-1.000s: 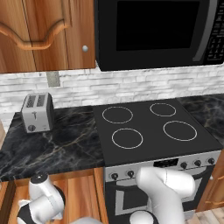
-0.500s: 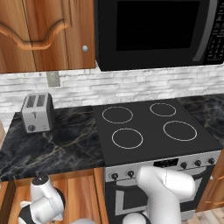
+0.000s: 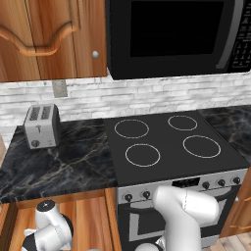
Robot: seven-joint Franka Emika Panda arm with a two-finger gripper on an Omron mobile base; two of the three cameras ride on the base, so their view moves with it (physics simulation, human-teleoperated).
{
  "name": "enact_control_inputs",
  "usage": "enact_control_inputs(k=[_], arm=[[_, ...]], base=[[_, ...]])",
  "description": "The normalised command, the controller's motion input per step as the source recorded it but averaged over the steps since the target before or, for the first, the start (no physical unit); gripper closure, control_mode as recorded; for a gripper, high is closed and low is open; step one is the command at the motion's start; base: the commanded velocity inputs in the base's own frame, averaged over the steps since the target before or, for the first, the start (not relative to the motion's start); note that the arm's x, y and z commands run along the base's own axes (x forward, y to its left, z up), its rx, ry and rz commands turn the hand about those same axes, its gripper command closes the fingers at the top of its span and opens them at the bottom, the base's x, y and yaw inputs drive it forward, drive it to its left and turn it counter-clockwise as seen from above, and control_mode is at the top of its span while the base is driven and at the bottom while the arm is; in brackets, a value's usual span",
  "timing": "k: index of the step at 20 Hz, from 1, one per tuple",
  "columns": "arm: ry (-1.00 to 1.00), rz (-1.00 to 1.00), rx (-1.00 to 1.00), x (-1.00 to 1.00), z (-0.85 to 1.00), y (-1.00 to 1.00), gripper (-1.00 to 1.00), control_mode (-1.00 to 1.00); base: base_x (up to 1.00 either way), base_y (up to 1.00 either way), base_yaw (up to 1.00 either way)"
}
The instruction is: Take the pizza cutter from the drawer on the left and place it on the dining counter for cutting.
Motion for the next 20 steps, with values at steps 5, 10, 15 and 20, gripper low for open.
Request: enact_control_inputs(k=[5,10,15,20], arm=[[0.00,0.00,0.00,0.00,-0.20,0.07,-1.00,-1.00],[0.00,0.00,0.00,0.00,-0.20,0.13,-1.00,-1.00],[0.00,0.00,0.00,0.00,-0.13,0.01,-1.00,-1.00],[0.00,0.00,0.00,0.00,-0.14,0.00,-1.00,-1.00]], base=[[0.00,0.00,0.00],[0.00,0.00,0.00],[0.00,0.00,0.00],[0.00,0.00,0.00]])
